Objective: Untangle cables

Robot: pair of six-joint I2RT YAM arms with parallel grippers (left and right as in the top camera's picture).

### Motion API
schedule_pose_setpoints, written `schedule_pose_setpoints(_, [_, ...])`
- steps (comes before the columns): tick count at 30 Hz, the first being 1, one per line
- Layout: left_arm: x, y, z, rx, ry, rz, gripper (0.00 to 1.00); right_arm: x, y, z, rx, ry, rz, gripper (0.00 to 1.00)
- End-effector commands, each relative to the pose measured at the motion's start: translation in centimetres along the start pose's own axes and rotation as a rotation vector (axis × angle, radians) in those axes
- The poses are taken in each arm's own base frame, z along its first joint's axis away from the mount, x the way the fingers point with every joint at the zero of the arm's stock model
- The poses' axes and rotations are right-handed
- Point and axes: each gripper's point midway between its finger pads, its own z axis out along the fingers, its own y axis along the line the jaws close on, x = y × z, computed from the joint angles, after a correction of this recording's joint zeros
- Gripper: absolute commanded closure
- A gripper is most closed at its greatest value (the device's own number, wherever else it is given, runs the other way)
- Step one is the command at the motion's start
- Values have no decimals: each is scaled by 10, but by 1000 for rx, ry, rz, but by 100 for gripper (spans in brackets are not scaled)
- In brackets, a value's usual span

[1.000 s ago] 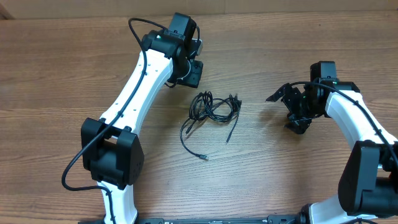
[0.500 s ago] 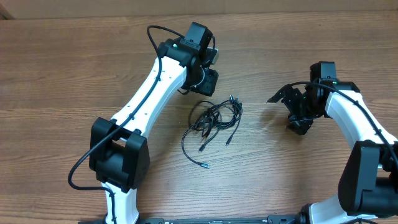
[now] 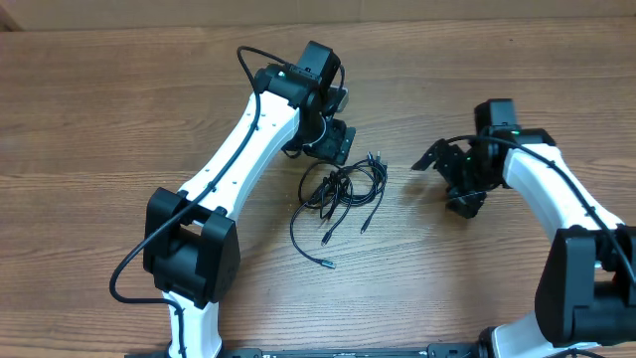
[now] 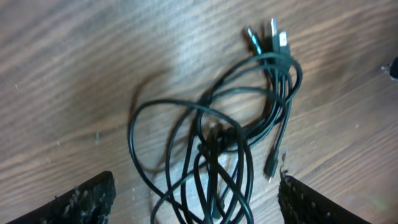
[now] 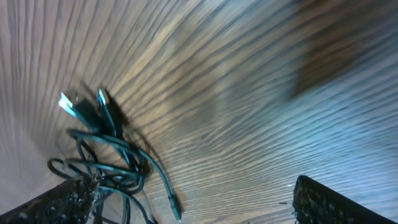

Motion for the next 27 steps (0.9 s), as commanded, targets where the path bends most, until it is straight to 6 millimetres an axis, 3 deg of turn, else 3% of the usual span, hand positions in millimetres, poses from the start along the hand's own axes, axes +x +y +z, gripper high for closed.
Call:
schedule_pose_setpoints(1, [15, -8, 12, 14, 58, 17, 18, 4, 8, 4, 10, -8, -47, 0])
schedule_pose_setpoints(9, [47, -24, 49, 29, 138, 80, 24, 12, 18, 8, 7, -11, -94, 0])
schedule_pose_setpoints(10, [50, -24, 53, 29, 142, 84, 32, 12, 18, 8, 5, -12, -95, 0])
schedule_pose_setpoints(11, [52, -24, 57, 28, 144, 87, 47, 11, 19, 8, 4, -13, -95, 0])
schedule_pose_setpoints(12, [53, -22, 60, 19, 143, 89, 78, 11, 19, 8, 3, -15, -96, 0])
schedule_pose_setpoints(13, [52, -18, 62, -6, 138, 90, 96, 11, 19, 8, 2, -15, -96, 0])
schedule_pose_setpoints(16, [41, -2, 55, -76, 97, 86, 96, 11, 19, 8, 3, -15, -97, 0])
schedule_pose_setpoints(20, [11, 4, 25, -65, 3, 77, 96, 13, 23, 9, -12, -8, -206, 0])
schedule_pose_setpoints(27, [-24, 13, -21, -25, -103, 173, 96, 37, 51, 5, -197, 99, -468, 4])
